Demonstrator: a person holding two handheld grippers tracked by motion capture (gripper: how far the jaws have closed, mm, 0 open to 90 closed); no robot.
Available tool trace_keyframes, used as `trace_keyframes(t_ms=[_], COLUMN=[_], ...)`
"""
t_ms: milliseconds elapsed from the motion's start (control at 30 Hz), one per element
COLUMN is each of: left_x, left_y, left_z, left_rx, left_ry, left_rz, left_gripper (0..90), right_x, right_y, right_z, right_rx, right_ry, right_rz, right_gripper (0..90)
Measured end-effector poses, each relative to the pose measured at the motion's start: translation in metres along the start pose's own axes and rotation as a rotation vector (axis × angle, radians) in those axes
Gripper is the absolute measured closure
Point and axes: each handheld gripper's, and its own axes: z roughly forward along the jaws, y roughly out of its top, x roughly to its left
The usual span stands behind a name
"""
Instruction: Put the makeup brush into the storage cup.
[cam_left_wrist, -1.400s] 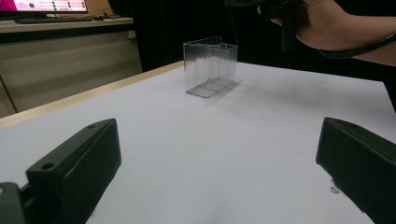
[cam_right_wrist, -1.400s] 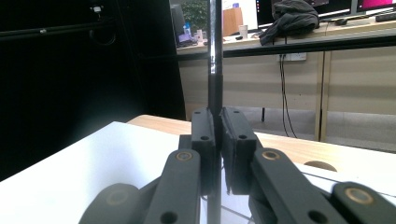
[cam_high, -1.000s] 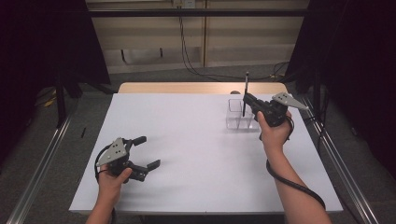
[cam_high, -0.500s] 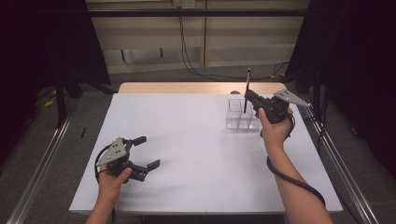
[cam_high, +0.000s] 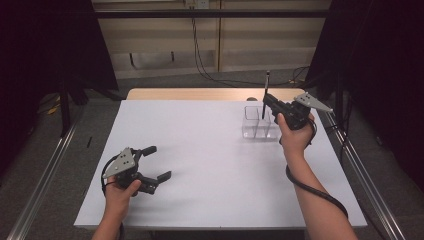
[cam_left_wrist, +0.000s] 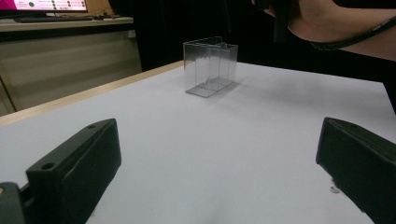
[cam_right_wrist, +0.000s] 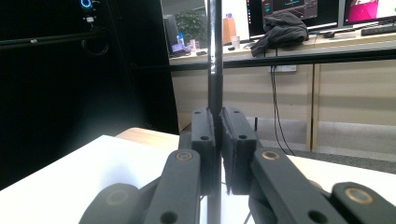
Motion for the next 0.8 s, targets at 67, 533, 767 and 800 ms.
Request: trace_keyframes(t_ms=[67,533,767,800], left_x=[0.0000,-0.0001,0.0002,0.0001], left_y=[0.0000,0.0001,0.0000,0.0000], left_z=[-0.0001,-0.0004,-0.0010,-0.0009], left_rx=[0.000,-0.002,-0.001,-0.004], left_ry=[0.000,0.001,0.004,0.004], left_rz=[0.000,-0.002,0.002,0.000], left_gripper=[0.0,0.0,0.0,0.0], right_x=[-0.0007,-0.0067,-0.0074,-0.0073], right_y=[0.0003,0.0012,0.0038,0.0042], right_z=[0.0006,0.0022,0.0050,0.0054], right_rx=[-0.002,-0.007,-0.013,-0.013], right_ry=[-0.002,-0.023,-0.029,-0.028], right_rz=[-0.004,0.011,0.006,0.009], right_gripper=[84.2,84.2,84.2,84.2])
